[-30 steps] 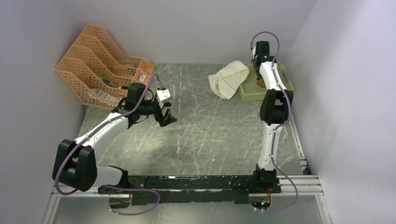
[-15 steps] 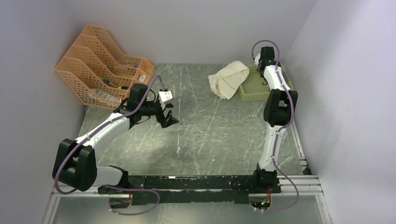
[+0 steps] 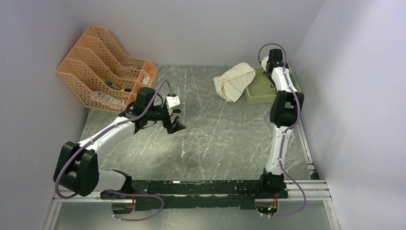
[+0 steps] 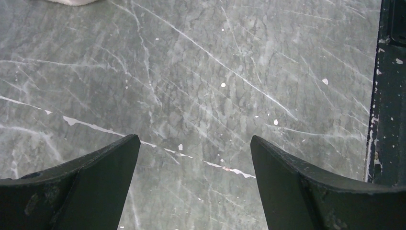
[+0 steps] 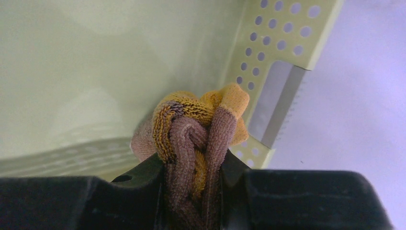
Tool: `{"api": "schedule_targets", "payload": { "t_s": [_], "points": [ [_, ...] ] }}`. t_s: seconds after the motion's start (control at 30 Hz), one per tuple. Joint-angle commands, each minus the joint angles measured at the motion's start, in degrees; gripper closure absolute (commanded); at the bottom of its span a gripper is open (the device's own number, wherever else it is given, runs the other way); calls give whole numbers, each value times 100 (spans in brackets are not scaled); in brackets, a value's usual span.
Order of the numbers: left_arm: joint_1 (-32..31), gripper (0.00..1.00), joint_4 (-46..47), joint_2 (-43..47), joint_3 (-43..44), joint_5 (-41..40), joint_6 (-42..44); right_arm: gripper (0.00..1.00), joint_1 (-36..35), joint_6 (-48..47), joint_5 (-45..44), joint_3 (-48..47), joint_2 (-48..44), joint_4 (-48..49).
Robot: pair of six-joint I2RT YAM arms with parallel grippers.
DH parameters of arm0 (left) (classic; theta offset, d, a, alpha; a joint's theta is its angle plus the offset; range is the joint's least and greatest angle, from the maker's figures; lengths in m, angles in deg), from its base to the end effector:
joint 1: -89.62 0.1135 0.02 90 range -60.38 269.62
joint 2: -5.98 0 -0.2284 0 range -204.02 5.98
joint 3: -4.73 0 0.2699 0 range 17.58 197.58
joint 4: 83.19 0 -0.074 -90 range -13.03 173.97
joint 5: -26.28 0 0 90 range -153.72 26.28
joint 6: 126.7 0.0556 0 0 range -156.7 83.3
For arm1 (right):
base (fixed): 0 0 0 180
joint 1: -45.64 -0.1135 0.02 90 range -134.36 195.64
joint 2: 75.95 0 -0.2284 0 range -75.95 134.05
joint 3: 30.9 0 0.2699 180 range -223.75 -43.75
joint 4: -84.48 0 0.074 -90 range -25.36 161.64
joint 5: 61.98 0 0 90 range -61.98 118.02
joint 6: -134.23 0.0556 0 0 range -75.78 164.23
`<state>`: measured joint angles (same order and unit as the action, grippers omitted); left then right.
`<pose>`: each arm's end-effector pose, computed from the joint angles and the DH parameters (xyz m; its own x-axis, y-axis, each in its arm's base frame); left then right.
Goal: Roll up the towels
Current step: Place the towel at the center of the board.
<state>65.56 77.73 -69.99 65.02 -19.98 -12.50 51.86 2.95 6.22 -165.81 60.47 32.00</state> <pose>0.2750 -0.1649 0.1970 -0.1415 0.3875 -0.9109 0.9552 0.2952 -0.0228 0.5238 -0.0779 0.1622 -0.8139 -0.5275 -0.2436 -0.2918 0.7337 -0.6136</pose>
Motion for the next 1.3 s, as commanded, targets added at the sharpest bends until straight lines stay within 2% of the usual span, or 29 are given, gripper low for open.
{"api": "schedule_targets", "payload": {
  "t_s": [0.0, 0.2, 0.3, 0.33, 0.37, 0.4, 0.5, 0.7, 0.93, 1.1, 1.27],
  "points": [
    [-119, 1, 110, -35, -117, 28, 82, 85, 232, -99, 105, -260, 358, -134],
    [-230, 1, 141, -145, -207, 11, 117, 79, 476, -37, 96, -397, 699, 167],
    [-242, 1, 134, -209, -225, 26, 132, 69, 513, -2, -165, -319, 841, 556],
    [-248, 1, 135, -238, -234, 48, 141, 53, 498, 31, -272, -272, 876, 731],
    [-249, 1, 117, -267, -224, 61, 161, 11, 488, 43, -416, -216, 911, 943],
    [-249, 1, 65, -302, -214, 59, 196, 1, 472, -1, -545, -150, 931, 1133],
    [-249, 1, 14, -379, -197, 43, 240, 0, 425, -174, -967, 93, 943, 1719],
    [-249, 1, -34, -513, -152, 80, 286, 0, 294, 65, -1124, 245, 682, 2530],
    [-249, 1, -55, -482, -180, 123, 319, 0, -153, -756, -1559, 1407, 115, 4353],
    [-253, 1, -80, -471, -174, 146, 334, 0, -278, -913, -1493, 1773, -115, 4795],
    [-266, 1, -104, -490, -164, 178, 357, 0, -291, -735, -1199, 1539, -69, 4365]
  ]
}}
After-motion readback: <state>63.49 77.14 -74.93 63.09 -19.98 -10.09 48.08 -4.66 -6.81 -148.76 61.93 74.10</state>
